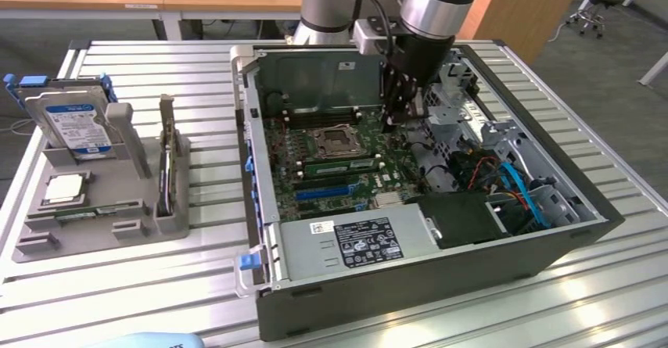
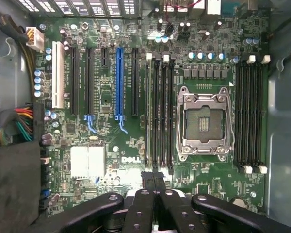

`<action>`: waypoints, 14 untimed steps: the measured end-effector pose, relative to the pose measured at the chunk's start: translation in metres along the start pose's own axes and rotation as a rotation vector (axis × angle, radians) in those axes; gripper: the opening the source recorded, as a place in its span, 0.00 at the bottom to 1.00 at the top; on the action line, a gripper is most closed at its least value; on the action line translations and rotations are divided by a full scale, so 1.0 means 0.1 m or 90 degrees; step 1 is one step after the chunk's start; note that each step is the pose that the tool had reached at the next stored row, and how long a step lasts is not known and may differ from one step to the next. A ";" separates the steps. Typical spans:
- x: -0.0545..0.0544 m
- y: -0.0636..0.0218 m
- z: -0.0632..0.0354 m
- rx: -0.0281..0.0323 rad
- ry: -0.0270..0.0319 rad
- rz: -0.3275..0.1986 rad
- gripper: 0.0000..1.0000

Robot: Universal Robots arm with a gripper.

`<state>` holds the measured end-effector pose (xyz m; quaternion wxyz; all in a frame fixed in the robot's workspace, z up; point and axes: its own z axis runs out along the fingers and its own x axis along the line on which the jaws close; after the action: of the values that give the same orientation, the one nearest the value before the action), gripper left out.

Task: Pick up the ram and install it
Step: 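Press down the ram until it locks into place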

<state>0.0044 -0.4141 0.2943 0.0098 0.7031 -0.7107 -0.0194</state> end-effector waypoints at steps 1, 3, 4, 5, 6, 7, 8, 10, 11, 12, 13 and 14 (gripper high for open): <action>0.00 -0.001 0.013 0.0000 0.0000 0.000 0.10; 0.00 -0.002 0.040 0.0000 0.0000 0.000 0.10; 0.00 -0.002 0.055 0.0000 0.0001 0.000 0.10; 0.00 -0.003 0.069 0.0000 0.0001 0.000 0.10; 0.00 -0.004 0.084 0.0000 0.0001 0.000 0.10; 0.00 -0.004 0.099 0.0000 0.0000 0.000 0.10; 0.00 -0.005 0.114 0.0000 0.0000 0.000 0.10; 0.00 -0.006 0.141 0.0000 0.0000 0.000 0.10; 0.00 -0.007 0.154 0.0000 0.0001 0.000 0.10; 0.00 -0.007 0.167 0.0000 0.0001 0.000 0.10; 0.00 -0.008 0.181 0.0000 0.0000 0.000 0.10; 0.00 -0.008 0.194 0.0000 0.0000 0.000 0.10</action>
<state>0.0044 -0.4141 0.2749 0.0099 0.7032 -0.7107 -0.0194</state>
